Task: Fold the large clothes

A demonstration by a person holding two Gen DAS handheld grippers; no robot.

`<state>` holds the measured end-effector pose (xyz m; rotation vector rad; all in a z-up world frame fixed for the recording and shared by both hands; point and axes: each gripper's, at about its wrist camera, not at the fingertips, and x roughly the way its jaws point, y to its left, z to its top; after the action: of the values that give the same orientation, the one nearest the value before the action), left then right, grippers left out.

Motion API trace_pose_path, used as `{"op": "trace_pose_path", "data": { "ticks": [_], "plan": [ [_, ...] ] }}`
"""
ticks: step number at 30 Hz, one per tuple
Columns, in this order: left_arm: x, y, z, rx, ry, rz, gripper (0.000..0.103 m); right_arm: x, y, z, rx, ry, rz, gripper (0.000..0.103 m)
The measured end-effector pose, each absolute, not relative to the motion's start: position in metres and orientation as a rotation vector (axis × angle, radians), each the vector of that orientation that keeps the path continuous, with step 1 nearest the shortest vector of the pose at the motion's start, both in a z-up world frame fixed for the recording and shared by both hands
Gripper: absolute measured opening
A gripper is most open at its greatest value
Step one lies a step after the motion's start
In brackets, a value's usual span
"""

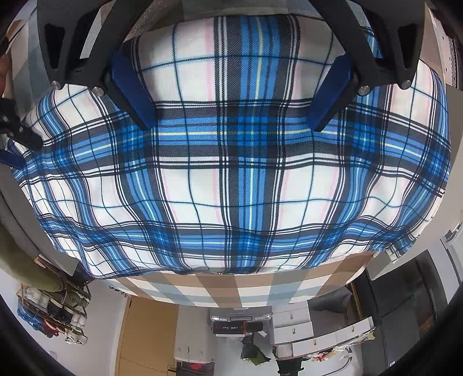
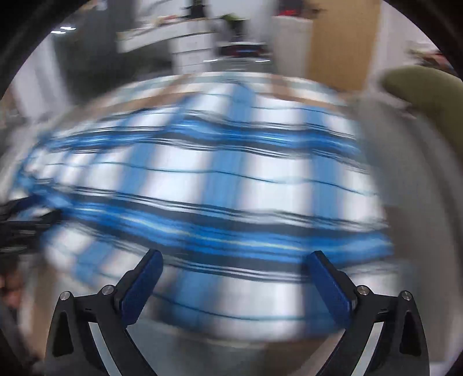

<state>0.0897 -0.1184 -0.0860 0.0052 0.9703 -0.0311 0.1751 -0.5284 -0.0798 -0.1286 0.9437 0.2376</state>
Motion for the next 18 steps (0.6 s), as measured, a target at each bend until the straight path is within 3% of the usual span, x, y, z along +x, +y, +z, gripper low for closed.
{"op": "trace_pose_path", "data": {
  "ticks": [5, 14, 18],
  "plan": [
    [0.090, -0.118, -0.086, 0.005, 0.970, -0.034, 0.102, 0.163, -0.567, -0.079, -0.013, 0.948, 0.168, 0.101],
    [0.058, -0.072, -0.036, -0.133, 0.847, -0.056, 0.102, 0.148, -0.520, -0.043, -0.041, 0.879, 0.333, 0.102],
    [0.071, -0.028, -0.064, -0.177, 0.956, 0.091, 0.102, 0.148, -0.486, -0.048, -0.075, 0.880, 0.462, 0.102]
  ]
}}
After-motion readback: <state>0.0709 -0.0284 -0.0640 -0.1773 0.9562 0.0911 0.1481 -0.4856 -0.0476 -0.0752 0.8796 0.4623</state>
